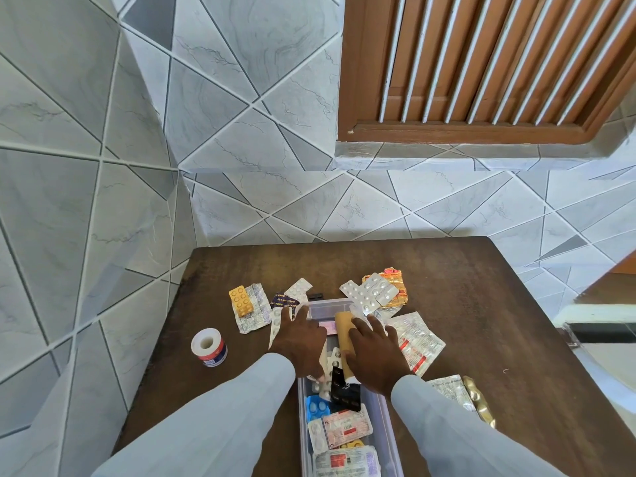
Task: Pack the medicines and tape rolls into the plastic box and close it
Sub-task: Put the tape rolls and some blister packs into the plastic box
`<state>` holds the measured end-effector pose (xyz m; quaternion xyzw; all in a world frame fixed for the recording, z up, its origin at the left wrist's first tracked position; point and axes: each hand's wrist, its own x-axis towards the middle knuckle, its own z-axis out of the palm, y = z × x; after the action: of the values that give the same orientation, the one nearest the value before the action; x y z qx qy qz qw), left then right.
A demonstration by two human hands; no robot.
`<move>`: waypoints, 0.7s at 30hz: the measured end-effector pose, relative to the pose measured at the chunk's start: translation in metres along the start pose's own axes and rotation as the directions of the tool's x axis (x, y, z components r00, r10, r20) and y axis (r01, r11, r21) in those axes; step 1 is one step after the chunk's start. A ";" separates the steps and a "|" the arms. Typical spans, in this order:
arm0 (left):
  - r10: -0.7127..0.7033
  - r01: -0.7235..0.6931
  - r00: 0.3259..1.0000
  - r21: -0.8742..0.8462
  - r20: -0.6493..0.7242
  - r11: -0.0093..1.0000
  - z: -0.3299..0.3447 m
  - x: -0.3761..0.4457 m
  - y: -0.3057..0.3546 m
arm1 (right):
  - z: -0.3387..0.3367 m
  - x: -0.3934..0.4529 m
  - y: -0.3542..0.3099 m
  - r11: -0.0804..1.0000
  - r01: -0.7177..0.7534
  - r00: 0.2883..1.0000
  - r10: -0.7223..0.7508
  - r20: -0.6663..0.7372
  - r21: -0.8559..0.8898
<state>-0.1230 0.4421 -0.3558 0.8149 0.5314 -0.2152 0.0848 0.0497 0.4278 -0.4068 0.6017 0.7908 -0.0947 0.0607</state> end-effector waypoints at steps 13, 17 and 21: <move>-0.055 0.003 0.980 -0.262 -0.192 0.965 0.010 -0.017 -0.020 | -0.007 -0.003 -0.003 1.000 0.009 0.999 -0.008 -0.033 0.017; -0.395 0.186 0.848 -0.499 -0.353 0.846 0.021 -0.034 -0.067 | -0.017 -0.002 -0.007 0.998 0.031 0.992 -0.025 -0.124 0.045; -0.571 0.456 0.821 -0.593 -0.007 0.663 0.078 -0.039 -0.127 | -0.026 0.003 -0.016 0.993 0.007 0.990 0.009 -0.140 0.118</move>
<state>-0.2718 0.4347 -0.3969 0.5840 0.7849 0.0173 0.2065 0.0342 0.4322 -0.3804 0.6098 0.7858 -0.0988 -0.0307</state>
